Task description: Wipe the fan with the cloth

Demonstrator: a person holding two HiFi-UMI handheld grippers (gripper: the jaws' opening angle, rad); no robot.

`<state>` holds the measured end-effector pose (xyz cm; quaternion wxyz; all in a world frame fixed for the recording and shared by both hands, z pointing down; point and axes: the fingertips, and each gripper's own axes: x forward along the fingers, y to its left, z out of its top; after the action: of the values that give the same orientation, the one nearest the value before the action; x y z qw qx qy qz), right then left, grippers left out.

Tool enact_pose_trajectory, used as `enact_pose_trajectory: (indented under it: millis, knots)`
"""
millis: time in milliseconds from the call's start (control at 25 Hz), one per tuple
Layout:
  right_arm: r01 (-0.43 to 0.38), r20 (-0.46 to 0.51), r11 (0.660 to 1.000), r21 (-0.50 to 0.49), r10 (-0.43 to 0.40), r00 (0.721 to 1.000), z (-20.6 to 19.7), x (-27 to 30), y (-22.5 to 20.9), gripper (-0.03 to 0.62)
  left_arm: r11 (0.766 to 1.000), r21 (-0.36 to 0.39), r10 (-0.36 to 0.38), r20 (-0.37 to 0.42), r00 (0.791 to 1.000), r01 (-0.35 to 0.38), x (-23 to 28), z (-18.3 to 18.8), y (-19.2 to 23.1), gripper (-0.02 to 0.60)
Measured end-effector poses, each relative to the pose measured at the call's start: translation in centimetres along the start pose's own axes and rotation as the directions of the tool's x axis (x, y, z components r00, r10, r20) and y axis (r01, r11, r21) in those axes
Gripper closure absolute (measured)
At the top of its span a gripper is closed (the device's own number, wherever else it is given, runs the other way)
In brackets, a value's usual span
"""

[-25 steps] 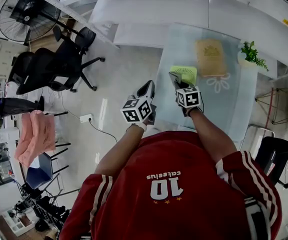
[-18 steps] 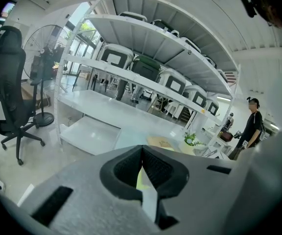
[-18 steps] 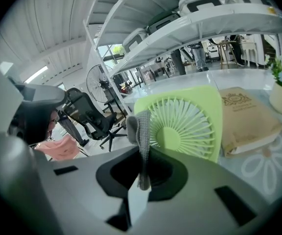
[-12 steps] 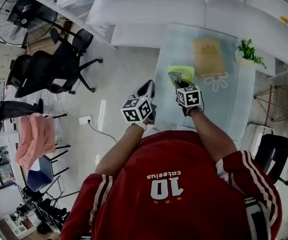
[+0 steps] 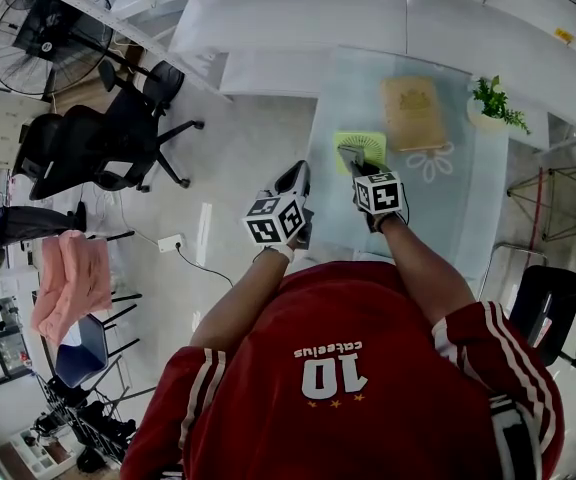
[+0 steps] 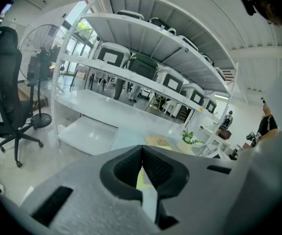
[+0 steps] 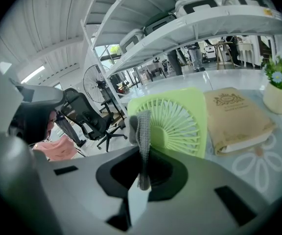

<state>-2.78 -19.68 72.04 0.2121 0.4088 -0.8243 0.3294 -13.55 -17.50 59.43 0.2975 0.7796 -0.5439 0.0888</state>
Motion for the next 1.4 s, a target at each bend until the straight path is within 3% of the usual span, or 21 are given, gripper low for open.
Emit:
enact_pose_trajectory:
  millis: [1400]
  knots:
    - [0.103, 0.019, 0.994, 0.042, -0.104, 0.994, -0.8, -3.2, -4.4, 0.572, 0.998, 0.018, -0.058, -0.009, 0.998, 0.058, 1.8, 0.0, -3.2, 0.575]
